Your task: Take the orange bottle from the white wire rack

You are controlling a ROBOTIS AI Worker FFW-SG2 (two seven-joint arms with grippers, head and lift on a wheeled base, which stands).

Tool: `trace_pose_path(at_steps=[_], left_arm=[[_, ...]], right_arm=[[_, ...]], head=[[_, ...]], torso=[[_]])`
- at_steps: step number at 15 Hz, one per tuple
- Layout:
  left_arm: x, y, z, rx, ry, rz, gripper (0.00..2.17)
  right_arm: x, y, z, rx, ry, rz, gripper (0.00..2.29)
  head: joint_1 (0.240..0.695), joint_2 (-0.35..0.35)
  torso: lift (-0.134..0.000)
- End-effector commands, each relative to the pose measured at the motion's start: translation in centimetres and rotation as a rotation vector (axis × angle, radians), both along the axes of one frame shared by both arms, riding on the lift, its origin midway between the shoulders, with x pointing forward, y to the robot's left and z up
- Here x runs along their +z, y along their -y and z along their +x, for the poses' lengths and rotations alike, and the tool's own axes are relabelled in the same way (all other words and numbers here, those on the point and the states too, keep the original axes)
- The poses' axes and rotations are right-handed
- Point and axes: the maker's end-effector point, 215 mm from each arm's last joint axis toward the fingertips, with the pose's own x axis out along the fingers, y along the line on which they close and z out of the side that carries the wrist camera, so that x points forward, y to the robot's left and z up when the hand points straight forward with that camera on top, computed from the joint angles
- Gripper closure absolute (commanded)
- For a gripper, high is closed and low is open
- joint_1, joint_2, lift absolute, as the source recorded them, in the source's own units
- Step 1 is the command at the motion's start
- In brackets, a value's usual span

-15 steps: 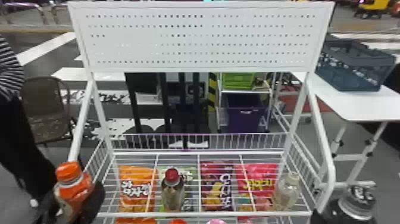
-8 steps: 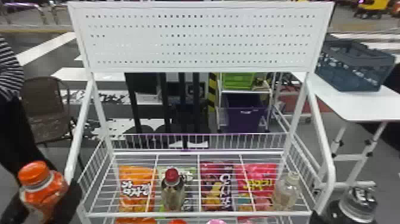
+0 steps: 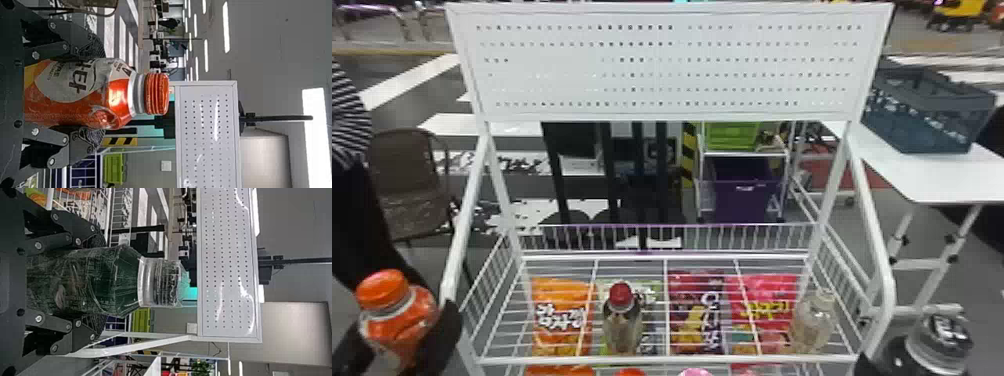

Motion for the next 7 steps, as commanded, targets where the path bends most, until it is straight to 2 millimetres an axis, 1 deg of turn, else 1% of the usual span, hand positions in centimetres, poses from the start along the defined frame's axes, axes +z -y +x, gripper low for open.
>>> trace_pose_path(at_steps=[1,7], left_arm=[[0.09,-0.09,0.01,0.003,0.002,-0.001,1.98],[0.45,-0.02,0.04,0.003,0.009,-0.004,1.98]], right_arm=[[0.18,0.06,-0.06,-0.001,0.004,-0.001,1.0],[0.3,0.11,-0.16,-0.002,0.007,-0.001,1.0]], head=[[0.499,0.0],[0.499,0.0]], torso=[[0.0],[0.0]])
